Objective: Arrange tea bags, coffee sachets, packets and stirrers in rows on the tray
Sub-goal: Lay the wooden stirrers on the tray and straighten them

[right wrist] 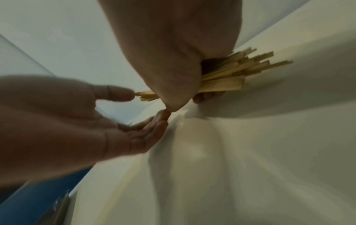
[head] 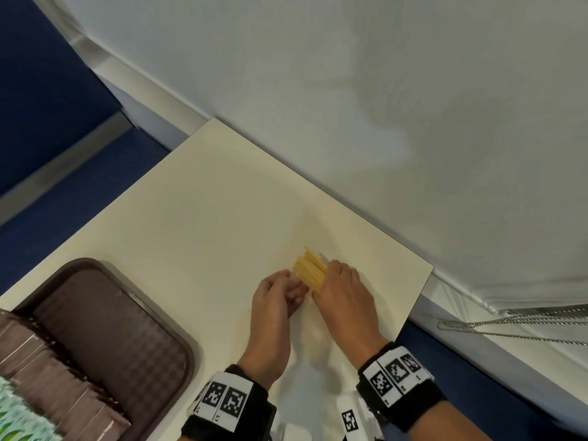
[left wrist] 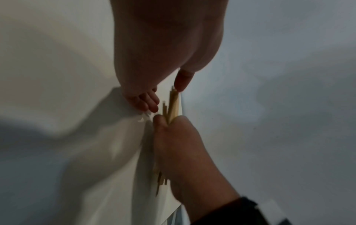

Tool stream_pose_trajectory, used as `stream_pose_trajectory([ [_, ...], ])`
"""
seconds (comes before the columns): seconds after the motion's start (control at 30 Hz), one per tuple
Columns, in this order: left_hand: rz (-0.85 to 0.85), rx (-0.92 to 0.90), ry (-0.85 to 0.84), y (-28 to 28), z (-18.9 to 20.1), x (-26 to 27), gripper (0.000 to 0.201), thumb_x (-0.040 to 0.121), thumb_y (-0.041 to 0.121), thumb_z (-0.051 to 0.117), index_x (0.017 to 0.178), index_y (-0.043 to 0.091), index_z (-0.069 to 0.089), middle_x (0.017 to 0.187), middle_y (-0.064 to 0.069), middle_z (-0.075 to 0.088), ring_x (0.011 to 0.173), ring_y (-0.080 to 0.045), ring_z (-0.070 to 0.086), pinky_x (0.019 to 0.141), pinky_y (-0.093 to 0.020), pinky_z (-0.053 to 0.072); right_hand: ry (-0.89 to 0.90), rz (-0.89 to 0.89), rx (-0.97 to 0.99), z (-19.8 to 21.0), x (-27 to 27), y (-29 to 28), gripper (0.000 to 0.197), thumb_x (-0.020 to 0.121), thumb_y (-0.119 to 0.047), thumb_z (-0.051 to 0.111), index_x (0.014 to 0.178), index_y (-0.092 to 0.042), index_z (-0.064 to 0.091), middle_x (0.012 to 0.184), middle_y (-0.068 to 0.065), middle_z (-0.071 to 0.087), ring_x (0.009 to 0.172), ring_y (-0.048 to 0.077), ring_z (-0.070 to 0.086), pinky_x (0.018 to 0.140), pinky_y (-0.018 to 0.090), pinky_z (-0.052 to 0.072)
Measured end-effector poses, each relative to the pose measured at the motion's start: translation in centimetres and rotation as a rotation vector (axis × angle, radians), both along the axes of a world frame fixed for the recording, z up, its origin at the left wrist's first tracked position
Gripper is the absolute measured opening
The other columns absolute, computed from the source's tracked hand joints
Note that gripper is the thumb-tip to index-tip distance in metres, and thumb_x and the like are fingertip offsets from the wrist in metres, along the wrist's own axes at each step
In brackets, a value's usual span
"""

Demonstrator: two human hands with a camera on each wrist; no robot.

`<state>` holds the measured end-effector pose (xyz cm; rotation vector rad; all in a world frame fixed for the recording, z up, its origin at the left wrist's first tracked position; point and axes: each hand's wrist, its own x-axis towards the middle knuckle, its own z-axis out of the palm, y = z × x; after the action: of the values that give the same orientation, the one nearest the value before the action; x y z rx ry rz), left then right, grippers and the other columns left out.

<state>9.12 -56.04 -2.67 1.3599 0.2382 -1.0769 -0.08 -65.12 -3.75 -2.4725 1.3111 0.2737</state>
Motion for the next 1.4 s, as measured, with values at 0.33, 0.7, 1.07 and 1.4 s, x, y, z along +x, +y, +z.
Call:
stream_pose_trajectory([
  [0.33, -0.22, -0.102, -0.107, 0.5, 5.7, 1.2, 0.053, 0.097, 0.052, 0.074, 0.13, 0.01, 0.071, 0.125, -0.003, 0.08, 0.123, -0.017, 0.073, 0.117, -0.047, 0.05, -0.25, 0.196, 0.394, 6.8, 4.0, 1.2, 0.007, 0.109, -0.026, 0.046, 0.115, -0.023, 0.046, 0.098, 0.002, 0.068, 0.085, 0.028, 0.071, 0.073, 0.042, 0.057],
  [0.7, 0.152, -0.121, -0.144, 5.3, 9.3, 7.8, 0.051, 0.109, 0.048, 0.054, 0.123, 0.005, 0.077, 0.126, -0.005, 0.08, 0.12, -0.019, 0.076, 0.111, -0.05, 0.054, -0.335, 0.398, 0.489, 9.9, 12.5, 6.8, 0.047, 0.105, -0.009, 0.047, 0.151, -0.012, 0.04, 0.126, 0.009, 0.069, 0.111, 0.024, 0.071, 0.093, 0.043, 0.061],
  [1.07, 0.471, -0.193, -0.072, 11.8, 10.3, 11.5, 0.035, 0.109, 0.037, 0.058, 0.088, 0.009, 0.064, 0.12, -0.01, 0.081, 0.102, -0.023, 0.08, 0.086, -0.041, 0.065, -0.453, 0.163, 1.031, 12.4, 14.6, 9.7, 0.04, 0.094, -0.034, 0.07, 0.133, -0.034, 0.06, 0.118, -0.012, 0.075, 0.107, 0.003, 0.073, 0.103, 0.039, 0.059],
  [1.4, 0.667, -0.212, -0.375, 17.7, 12.8, 13.3, 0.029, 0.107, 0.036, 0.06, 0.086, 0.015, 0.06, 0.073, -0.005, 0.054, 0.068, -0.02, 0.061, 0.076, -0.037, 0.057, -0.676, -0.763, 1.932, 9.7, 16.9, 17.1, 0.067, 0.111, -0.053, 0.043, 0.142, 0.002, 0.064, 0.139, 0.023, 0.068, 0.134, 0.035, 0.065, 0.127, 0.047, 0.036],
])
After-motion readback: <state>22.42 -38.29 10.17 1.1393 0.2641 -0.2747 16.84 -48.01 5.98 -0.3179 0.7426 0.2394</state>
